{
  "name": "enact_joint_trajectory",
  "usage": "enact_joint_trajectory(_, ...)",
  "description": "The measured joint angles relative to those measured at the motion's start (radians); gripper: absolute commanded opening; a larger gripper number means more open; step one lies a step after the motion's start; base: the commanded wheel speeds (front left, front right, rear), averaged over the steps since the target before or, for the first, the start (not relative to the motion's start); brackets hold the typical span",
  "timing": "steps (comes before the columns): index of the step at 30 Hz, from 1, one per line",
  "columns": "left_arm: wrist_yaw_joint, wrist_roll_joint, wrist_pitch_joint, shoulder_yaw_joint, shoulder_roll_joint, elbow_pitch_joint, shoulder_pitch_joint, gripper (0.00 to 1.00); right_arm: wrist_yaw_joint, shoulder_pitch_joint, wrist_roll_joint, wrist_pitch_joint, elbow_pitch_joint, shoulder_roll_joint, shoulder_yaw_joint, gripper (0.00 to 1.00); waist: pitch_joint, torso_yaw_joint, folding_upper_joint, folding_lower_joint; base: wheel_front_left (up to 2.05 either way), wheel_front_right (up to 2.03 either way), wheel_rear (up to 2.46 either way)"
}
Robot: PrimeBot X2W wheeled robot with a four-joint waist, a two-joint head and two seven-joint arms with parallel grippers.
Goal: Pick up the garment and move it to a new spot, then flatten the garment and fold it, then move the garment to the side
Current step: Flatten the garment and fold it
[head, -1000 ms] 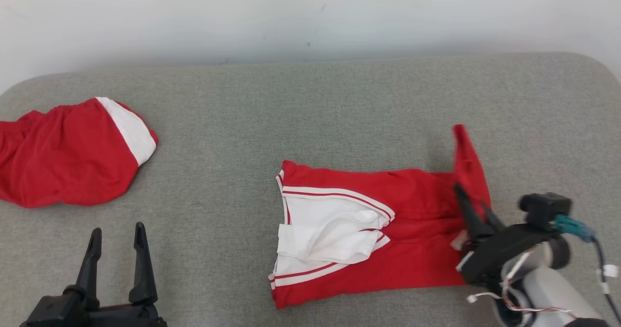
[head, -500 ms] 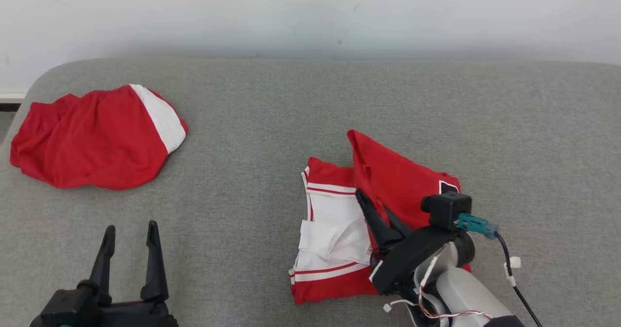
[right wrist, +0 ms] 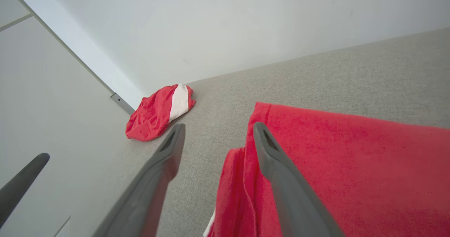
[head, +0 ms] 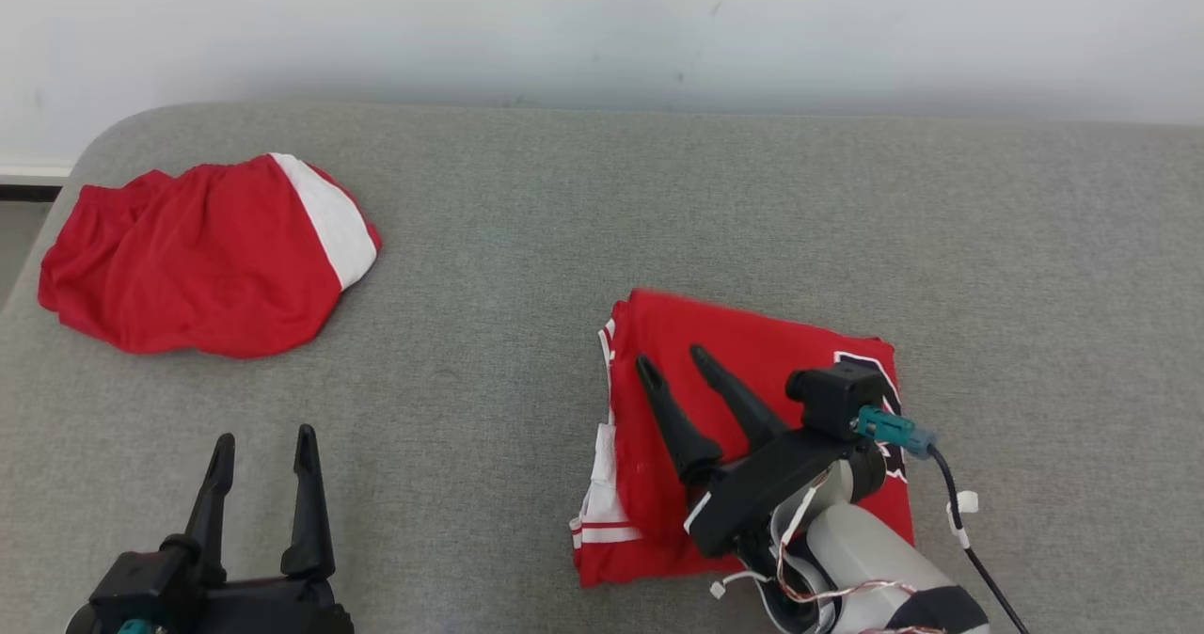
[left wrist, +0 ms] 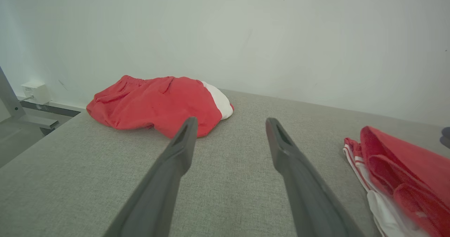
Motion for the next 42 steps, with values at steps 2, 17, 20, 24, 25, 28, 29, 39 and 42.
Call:
enact_joint_trajectory(2, -0.004, 0.000, 0.000, 0.004, 0.000, 0.002, -0.001, 1.00, 0.000, -0.014, -0.007, -0.026, -0.003, -0.003, -0.011, 1.00, -0.002, -0.009, 0.0000, 0.0000, 0.00, 0.00, 0.00)
enact_joint_trajectory(17, -0.009, 0.015, 0.000, 0.032, 0.000, -0.009, 0.007, 1.00, 0.000, 0.139, -0.171, -0.075, -0.208, -0.168, -0.294, 1.00, -0.041, -0.084, 0.0000, 0.0000, 0.00, 0.00, 0.00)
enact_joint_trajectory(20, -0.009, 0.019, 0.000, 0.038, 0.000, -0.014, 0.014, 1.00, 0.000, 0.207, -0.216, -0.077, -0.266, -0.173, -0.340, 1.00, -0.049, -0.103, 0.0000, 0.0000, 0.00, 0.00, 0.00)
enact_joint_trajectory(24, -0.008, 0.025, 0.000, 0.045, 0.000, -0.020, 0.027, 1.00, 0.000, 0.285, -0.263, -0.077, -0.326, -0.173, -0.375, 1.00, -0.059, -0.122, -0.0001, -0.0001, 0.00, 0.00, 0.00)
enact_joint_trajectory(25, -0.008, 0.029, 0.000, 0.045, 0.000, -0.021, 0.027, 1.00, 0.000, 0.303, -0.280, -0.077, -0.337, -0.172, -0.380, 1.00, -0.062, -0.126, 0.0000, 0.0000, 0.00, 0.00, 0.00)
enact_joint_trajectory(28, -0.009, 0.039, 0.000, 0.047, 0.000, -0.020, 0.028, 1.00, 0.000, 0.350, -0.303, -0.077, -0.365, -0.162, -0.397, 1.00, -0.068, -0.133, -0.0001, -0.0001, 0.00, 0.00, 0.00)
enact_joint_trajectory(29, -0.009, 0.041, 0.000, 0.049, 0.000, -0.017, 0.030, 1.00, 0.000, 0.364, -0.307, -0.077, -0.373, -0.158, -0.403, 1.00, -0.071, -0.134, -0.0001, -0.0001, 0.00, 0.00, 0.00)
enact_joint_trajectory(39, -0.008, 0.072, 0.000, 0.049, 0.000, -0.013, 0.092, 1.00, 0.000, 0.462, -0.348, -0.077, -0.395, -0.121, -0.452, 1.00, -0.105, -0.136, -0.0001, -0.0001, 0.00, 0.00, 0.00)
enact_joint_trajectory(42, -0.008, 0.078, 0.000, 0.037, 0.000, -0.022, 0.111, 1.00, 0.000, 0.482, -0.362, -0.069, -0.404, -0.108, -0.470, 1.00, -0.108, -0.128, -0.0001, -0.0001, 0.00, 0.00, 0.00)
